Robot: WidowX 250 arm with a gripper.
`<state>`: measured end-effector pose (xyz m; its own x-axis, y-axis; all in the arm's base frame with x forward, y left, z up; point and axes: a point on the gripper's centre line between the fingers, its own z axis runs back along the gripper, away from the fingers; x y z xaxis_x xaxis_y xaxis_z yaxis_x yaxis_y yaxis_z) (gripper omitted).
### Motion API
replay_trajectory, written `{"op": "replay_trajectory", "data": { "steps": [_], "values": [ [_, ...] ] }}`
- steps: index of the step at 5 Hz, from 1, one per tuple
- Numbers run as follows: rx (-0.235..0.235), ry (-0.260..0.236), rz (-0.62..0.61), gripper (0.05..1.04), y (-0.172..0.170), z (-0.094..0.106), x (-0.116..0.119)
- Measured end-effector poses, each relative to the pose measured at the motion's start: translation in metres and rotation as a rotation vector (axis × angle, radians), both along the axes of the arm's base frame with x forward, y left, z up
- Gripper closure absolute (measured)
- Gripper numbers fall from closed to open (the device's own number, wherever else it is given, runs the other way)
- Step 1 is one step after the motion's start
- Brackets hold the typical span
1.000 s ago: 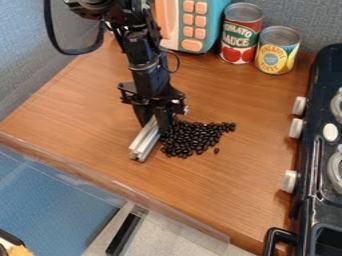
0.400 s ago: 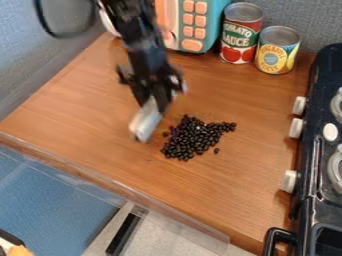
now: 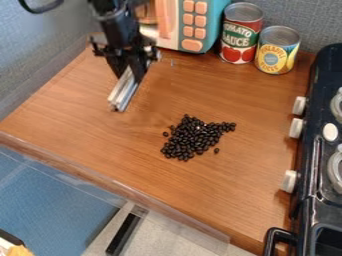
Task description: Sweep into pile
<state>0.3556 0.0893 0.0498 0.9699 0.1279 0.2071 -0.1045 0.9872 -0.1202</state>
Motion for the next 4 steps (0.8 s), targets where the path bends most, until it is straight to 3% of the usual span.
{"op": "replay_trajectory", "data": {
  "steps": [1, 2, 3, 4],
  "values": [
    [0.022, 0.025, 0.002, 0.716, 0.009, -0.012, 0.013],
    [0.012, 0.062, -0.013, 0.673, 0.01, -0.028, 0.018],
    [0.021, 0.085, -0.045, 0.37, 0.01, -0.025, 0.016],
    [0.01, 0.07, -0.095, 0.106, 0.002, -0.015, 0.017]
  ]
}}
